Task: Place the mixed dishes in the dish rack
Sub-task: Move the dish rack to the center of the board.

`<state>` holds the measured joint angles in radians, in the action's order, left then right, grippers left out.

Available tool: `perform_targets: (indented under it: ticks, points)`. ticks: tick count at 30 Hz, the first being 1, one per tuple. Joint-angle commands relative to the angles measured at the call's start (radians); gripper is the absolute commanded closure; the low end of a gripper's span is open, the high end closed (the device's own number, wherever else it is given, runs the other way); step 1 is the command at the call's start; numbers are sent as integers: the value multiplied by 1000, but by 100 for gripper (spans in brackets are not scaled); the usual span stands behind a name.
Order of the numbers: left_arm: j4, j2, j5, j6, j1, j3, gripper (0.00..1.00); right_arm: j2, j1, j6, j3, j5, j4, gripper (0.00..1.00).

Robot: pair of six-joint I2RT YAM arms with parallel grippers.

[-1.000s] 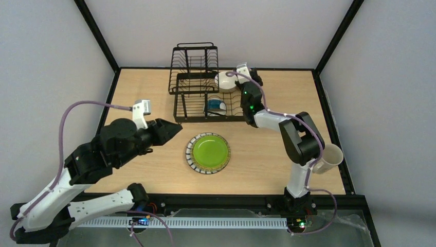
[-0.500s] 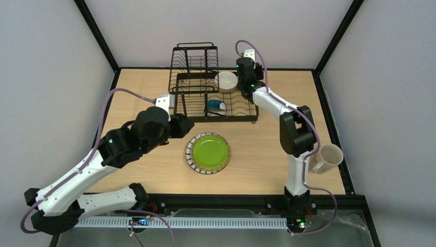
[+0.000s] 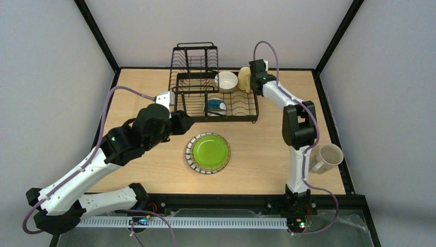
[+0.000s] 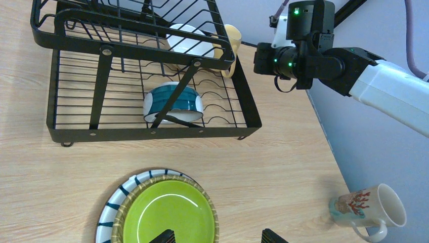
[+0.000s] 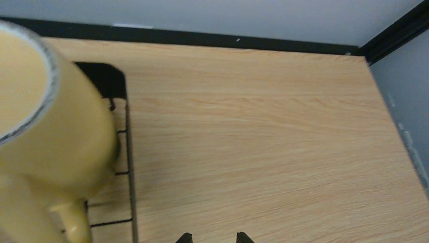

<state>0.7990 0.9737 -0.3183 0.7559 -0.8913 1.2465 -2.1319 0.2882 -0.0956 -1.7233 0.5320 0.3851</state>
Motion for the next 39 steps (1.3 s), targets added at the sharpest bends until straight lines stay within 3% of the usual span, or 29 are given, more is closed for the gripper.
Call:
perform_targets:
  ticks: [1,18,26,39]
  points:
    - [-17,2,-5,25,8,-5,1,-11,6,-33,7,-118,74,52]
    - [-30,-16,19,69,8,-30,1,129,6,-72,173,-168,-8,48]
    - [-35,-18,23,71,8,-43,1,175,7,-63,144,-171,6,45]
    - [-48,-15,28,67,8,-59,1,154,7,-61,169,-300,33,41]
